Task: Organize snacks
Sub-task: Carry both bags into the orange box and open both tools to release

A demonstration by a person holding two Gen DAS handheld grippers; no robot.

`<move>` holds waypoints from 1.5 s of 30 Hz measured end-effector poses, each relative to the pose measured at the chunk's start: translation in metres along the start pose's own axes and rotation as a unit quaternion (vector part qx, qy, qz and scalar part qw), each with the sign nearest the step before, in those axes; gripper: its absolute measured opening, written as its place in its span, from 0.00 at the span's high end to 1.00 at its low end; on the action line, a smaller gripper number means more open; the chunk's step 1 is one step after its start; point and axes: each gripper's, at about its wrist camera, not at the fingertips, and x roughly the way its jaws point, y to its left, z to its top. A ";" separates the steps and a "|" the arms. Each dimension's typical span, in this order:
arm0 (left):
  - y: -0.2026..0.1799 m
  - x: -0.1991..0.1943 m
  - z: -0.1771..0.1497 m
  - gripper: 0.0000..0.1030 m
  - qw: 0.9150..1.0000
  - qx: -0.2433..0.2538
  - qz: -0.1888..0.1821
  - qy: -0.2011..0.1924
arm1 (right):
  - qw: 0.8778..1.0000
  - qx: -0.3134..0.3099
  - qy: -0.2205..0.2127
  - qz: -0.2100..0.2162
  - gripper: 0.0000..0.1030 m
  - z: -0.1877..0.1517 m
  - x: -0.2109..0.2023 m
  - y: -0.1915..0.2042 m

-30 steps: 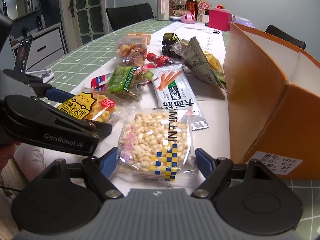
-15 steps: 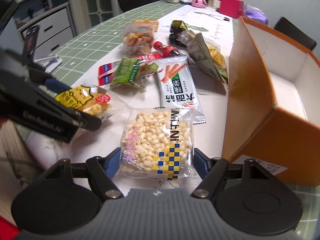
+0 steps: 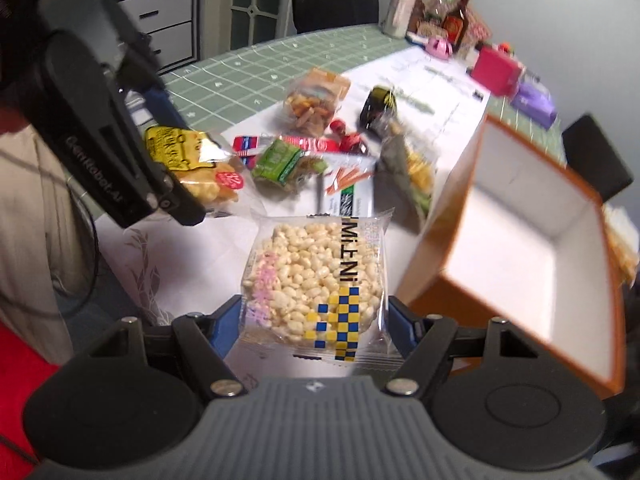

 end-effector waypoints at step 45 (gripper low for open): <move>-0.115 0.091 0.192 0.27 0.971 0.237 -0.044 -0.011 | 0.981 0.105 0.161 0.021 0.29 -0.005 0.077 -0.235</move>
